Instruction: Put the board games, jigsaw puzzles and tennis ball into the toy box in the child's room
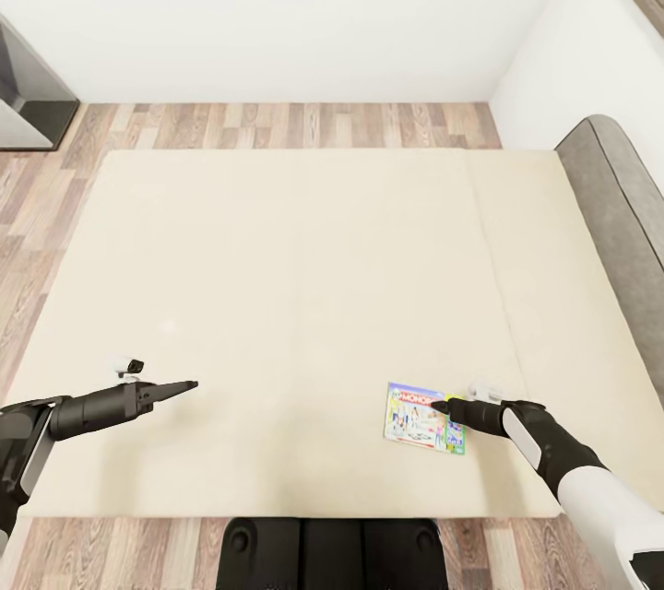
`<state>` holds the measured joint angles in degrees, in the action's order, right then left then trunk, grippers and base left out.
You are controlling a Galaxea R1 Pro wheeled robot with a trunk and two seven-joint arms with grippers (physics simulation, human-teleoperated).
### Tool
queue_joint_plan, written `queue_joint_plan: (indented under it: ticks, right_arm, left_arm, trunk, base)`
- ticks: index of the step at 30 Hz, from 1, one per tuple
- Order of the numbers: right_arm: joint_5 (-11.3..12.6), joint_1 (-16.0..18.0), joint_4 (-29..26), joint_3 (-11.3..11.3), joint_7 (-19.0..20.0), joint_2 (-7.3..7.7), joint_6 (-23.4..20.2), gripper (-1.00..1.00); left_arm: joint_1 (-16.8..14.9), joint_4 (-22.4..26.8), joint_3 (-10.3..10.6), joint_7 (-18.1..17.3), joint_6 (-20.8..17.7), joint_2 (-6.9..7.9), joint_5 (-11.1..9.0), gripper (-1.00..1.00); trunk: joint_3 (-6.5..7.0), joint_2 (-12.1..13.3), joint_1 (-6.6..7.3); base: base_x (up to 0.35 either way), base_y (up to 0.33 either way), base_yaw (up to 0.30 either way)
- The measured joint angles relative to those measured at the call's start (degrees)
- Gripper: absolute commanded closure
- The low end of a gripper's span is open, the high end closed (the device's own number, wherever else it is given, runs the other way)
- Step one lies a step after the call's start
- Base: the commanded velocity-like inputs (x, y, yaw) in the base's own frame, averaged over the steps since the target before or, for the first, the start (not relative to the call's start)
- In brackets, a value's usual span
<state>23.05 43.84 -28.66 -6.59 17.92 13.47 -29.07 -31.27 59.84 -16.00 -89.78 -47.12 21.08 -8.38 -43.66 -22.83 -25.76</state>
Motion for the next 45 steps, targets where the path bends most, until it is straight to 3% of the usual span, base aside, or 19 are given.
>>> queue_joint_plan:
  ticks: [45]
  right_arm:
    - [0.08,0.04,-0.10,0.01,0.46,-0.60,-0.02,-1.00]
  left_arm:
    - [0.00,0.00,0.04,0.00,0.00,-0.09,0.00,-1.00]
  trunk:
    - [-0.49,0.00,0.00]
  base:
    - [0.000,0.000,0.000]
